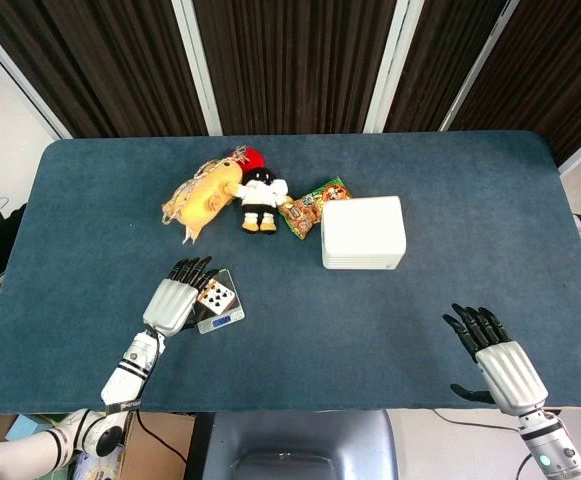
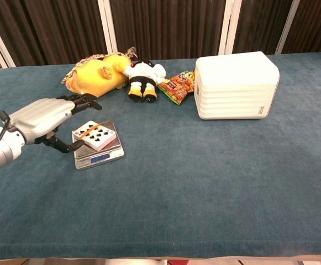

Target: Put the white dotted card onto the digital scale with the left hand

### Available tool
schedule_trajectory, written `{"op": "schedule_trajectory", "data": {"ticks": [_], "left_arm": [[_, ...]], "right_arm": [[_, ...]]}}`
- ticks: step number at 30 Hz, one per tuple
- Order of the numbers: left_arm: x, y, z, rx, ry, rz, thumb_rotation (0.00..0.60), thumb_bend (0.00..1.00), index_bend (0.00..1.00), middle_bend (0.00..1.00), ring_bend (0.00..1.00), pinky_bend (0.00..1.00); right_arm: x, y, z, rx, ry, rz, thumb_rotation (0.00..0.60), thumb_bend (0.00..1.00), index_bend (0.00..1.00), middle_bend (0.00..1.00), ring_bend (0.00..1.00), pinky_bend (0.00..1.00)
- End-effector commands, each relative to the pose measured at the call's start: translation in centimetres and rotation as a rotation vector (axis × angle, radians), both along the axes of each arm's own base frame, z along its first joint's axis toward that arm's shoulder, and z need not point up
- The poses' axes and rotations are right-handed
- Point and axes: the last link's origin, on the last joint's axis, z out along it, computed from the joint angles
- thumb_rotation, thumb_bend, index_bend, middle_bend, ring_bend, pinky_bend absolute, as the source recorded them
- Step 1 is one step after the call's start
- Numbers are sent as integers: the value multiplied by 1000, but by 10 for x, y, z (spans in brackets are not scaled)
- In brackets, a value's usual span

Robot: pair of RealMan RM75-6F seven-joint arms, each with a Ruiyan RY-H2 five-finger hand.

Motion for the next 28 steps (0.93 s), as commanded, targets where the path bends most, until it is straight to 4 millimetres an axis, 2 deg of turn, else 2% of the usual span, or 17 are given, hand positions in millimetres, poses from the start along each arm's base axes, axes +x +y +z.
{"op": "schedule_trajectory", "data": {"ticks": [1,5,9,11,14,19,28], "left_arm": [[-6,-11,28,36,-22,-25,600,354,144,2,0,90],[-30,-38,67,70,-71,7,600,349,103,1,0,75],[-71,-83,111,156,-63,52,600,355,60,0,0,58],[-89,-107,127,182,-78,94,600,359,59,0,0,48],[-109,-131,145,238,-113,151,600,361,58,0,0,41],[-115,-131,154,242,-132,174,600,375,49,0,0,31],[-115,-129,152,219,-123,182,600,375,47,0,0,29]], "right_arm": [[-1,1,1,-2,3,2,600,131,0,0,0,0],[-1,3,3,-5,-1,3,600,131,0,0,0,0],[0,6,4,-10,-3,6,600,131,0,0,0,0],[1,7,3,-10,-1,12,600,131,0,0,0,0],[2,8,3,-18,-3,12,600,131,0,0,0,0],[3,11,1,-21,-2,17,600,131,0,0,0,0],[2,12,2,-19,7,16,600,131,0,0,0,0]]}}
